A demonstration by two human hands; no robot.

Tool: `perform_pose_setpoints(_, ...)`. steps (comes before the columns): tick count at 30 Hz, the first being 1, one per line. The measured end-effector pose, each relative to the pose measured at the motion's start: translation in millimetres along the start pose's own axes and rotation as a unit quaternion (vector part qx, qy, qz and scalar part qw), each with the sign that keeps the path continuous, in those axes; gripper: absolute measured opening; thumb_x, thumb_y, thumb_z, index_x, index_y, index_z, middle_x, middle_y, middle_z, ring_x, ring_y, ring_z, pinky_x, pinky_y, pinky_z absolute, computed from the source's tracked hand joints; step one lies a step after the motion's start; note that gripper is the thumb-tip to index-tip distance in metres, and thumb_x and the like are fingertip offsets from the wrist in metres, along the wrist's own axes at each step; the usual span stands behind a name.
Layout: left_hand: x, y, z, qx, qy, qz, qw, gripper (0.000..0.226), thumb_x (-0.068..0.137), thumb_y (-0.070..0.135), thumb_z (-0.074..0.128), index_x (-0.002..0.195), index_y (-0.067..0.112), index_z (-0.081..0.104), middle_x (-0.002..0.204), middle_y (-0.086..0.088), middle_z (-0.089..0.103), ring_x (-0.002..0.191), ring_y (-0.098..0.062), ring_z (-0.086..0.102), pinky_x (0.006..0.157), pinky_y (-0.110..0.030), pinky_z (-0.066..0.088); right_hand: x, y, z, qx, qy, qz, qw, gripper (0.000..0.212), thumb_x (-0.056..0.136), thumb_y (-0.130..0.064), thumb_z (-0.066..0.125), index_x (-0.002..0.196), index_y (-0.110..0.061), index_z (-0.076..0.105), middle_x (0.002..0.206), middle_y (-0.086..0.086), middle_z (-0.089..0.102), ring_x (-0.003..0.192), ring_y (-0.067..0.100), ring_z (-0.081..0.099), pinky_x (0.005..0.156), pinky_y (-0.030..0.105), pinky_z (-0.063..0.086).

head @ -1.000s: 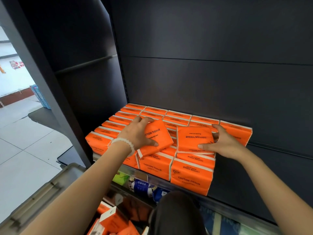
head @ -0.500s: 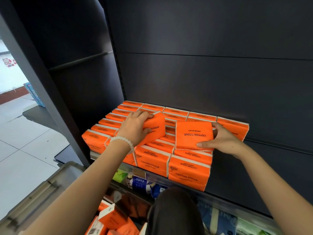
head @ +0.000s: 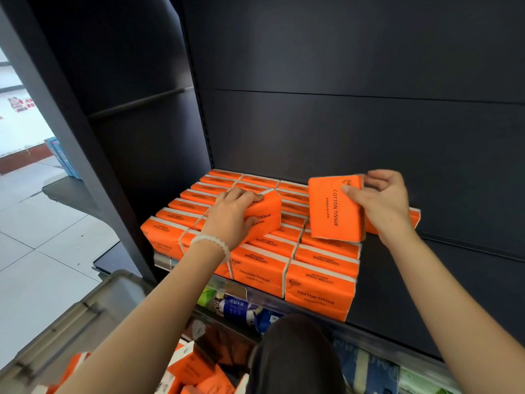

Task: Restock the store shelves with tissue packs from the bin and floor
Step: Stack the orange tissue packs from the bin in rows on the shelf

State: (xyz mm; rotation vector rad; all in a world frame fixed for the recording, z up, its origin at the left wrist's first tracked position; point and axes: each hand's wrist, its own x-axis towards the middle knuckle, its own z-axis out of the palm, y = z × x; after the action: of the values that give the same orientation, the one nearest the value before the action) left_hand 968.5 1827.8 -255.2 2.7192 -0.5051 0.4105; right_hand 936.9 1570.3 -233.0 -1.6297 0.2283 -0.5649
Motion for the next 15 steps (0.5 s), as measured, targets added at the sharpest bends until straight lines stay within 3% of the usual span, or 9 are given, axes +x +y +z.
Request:
perform_pose_setpoints(3,-1.6,0.9,-0.1,0.001,0.0,0.0,1.0,0.045,0.088,0.023,0.062,0.131,0.025,0.05,0.131,-0.001,0.049,0.121,-0.025,0.04,0.103,-0.038,0.034,-1.3,0.9,12.9,-0.049,-0.06,-0.048,0.996,0.033,0.073,-0.009,0.078,0.094,-0.023,0.057,0.101,-0.007,0.062,0.092,0.006,0.061,0.076,0.019,0.05)
perform_pose_setpoints(5,-2.5,1.2,-0.4,0.003,-0.003,0.0,1.0,0.045,0.089,0.024,0.061,0.132,0.026,0.049,0.132,-0.001,0.048,0.122,-0.024,0.039,0.104,-0.038,0.035,-4.5,5.1,16.0,-0.135,-0.109,-0.086,0.981,0.032,0.076,-0.013,0.076,0.101,-0.024,0.061,0.101,-0.011,0.06,0.097,0.006,0.058,0.083,0.021,0.047)
perform_pose_setpoints(8,-2.8,0.3,-0.7,0.007,-0.005,0.001,1.0,0.044,0.09,0.028,0.06,0.132,0.027,0.048,0.131,-0.001,0.048,0.122,-0.024,0.04,0.103,-0.037,0.036,-12.0,14.5,13.2,-0.266,-0.184,-0.122,0.938,0.049,0.078,-0.018,0.074,0.122,-0.03,0.057,0.119,-0.008,0.053,0.108,0.009,0.05,0.089,0.025,0.042)
perform_pose_setpoints(12,-2.6,1.5,-2.1,0.013,-0.003,-0.002,1.0,0.043,0.091,0.035,0.056,0.132,0.028,0.048,0.13,-0.001,0.048,0.121,-0.023,0.041,0.101,-0.038,0.038,-21.9,23.3,6.9,-0.297,-0.185,-0.062,0.935,0.067,0.08,-0.022,0.073,0.137,-0.035,0.041,0.138,-0.005,0.043,0.127,0.017,0.043,0.099,0.041,0.045)
perform_pose_setpoints(15,-2.0,4.4,-5.4,0.038,-0.005,-0.01,0.999,0.043,0.091,0.036,0.056,0.133,0.029,0.047,0.129,-0.001,0.048,0.121,-0.023,0.042,0.099,-0.041,0.04,-24.5,22.5,2.1,-0.257,-0.144,0.02,0.955,0.07,0.077,-0.024,0.076,0.135,-0.03,0.037,0.136,-0.001,0.047,0.123,0.021,0.048,0.093,0.044,0.05)
